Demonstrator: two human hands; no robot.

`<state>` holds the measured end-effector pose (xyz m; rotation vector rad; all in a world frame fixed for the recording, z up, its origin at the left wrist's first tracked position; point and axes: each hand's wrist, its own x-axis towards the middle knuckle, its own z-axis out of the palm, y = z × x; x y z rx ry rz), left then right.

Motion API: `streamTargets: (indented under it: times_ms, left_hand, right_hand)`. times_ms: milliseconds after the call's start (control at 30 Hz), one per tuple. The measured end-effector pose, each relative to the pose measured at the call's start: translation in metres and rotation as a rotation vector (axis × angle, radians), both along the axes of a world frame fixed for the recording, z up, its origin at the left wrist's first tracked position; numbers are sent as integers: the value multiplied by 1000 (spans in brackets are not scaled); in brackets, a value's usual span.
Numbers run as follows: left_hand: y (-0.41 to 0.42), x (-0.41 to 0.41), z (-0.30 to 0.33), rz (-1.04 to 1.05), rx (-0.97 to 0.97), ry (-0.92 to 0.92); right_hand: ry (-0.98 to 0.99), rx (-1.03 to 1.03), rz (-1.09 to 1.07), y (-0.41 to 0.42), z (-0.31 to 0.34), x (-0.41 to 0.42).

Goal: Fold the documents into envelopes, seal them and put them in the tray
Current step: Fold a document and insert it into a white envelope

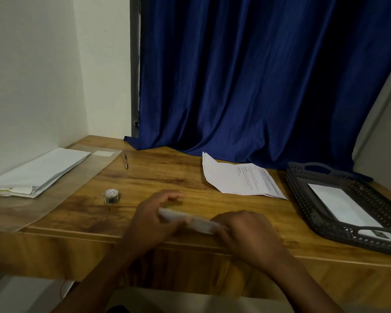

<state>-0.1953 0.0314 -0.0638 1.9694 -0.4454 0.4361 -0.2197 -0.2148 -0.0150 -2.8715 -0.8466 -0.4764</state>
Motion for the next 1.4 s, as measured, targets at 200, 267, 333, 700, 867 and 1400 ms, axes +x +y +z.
streamTargets:
  times_ms: [200, 267, 333, 700, 867, 1400]
  left_hand:
    - [10, 9, 11, 139, -473, 193]
    - [10, 14, 7, 114, -423, 225]
    - [8, 17, 2, 101, -329, 222]
    - [6, 17, -3, 104, -123, 168]
    - [13, 18, 14, 36, -201, 263]
    - [265, 77, 71, 781, 660, 317]
  right_hand:
    - [513, 1082, -62, -4, 26, 27]
    - [756, 1379, -62, 0, 17, 32]
    - [870, 1361, -66, 6, 1, 37]
    - [752, 1156, -187, 33, -20, 62]
    - [724, 1039, -169, 31, -26, 62]
    - [576, 1143, -99, 25, -36, 75]
